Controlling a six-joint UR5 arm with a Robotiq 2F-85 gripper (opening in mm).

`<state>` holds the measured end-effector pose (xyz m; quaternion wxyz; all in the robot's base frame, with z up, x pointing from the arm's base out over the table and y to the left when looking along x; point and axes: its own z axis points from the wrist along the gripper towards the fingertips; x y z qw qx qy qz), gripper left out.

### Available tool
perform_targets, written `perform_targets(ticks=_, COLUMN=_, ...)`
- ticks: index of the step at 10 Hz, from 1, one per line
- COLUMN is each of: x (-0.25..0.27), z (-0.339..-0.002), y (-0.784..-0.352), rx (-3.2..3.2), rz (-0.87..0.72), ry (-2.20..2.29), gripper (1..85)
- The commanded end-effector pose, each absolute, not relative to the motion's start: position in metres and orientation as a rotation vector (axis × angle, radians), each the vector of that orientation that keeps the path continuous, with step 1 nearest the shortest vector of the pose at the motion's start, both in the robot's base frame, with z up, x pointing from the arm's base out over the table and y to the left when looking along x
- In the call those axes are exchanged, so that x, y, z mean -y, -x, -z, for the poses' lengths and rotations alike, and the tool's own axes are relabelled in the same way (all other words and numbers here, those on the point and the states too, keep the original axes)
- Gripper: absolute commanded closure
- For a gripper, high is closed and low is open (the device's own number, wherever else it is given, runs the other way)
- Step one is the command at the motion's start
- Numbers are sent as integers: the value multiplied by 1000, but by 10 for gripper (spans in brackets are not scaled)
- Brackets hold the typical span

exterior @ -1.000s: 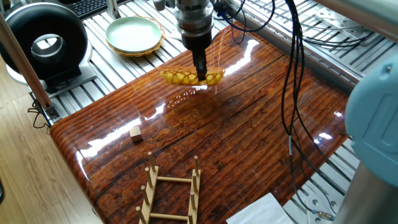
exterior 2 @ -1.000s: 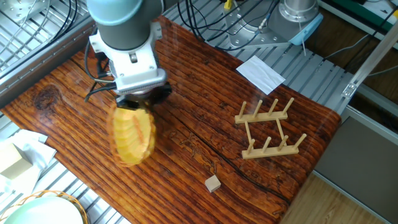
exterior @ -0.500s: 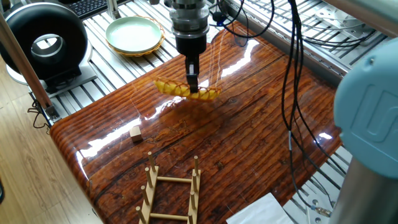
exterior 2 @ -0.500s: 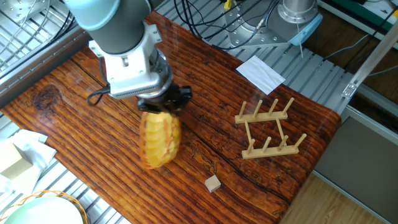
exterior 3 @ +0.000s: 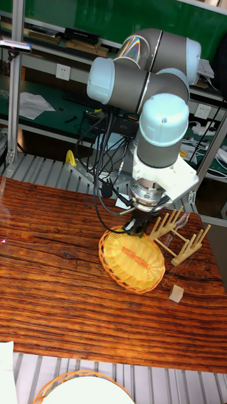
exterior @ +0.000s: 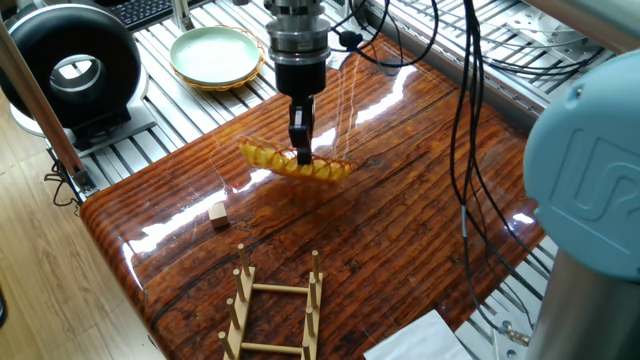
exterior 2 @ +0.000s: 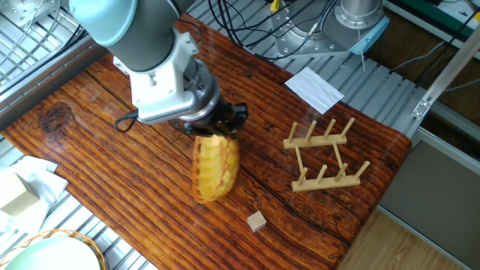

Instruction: Put the dish on the dish rack

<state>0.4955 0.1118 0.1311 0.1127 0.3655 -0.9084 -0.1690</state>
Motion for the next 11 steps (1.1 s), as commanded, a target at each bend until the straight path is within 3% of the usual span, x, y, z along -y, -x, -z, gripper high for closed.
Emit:
perform_targets(ticks=1, x=-130, z=-140, y=-482, rx=2620, rz=605, ry=-1048, gripper=847)
perform_targets(ticks=4, x=-123, z=-156, y=-447, rx=2481, rz=623, ry=-998, gripper=847)
perform_targets(ticks=11, x=-173, z=-203, y=-416, rx=2338, rz=926, ry=-760, gripper=847)
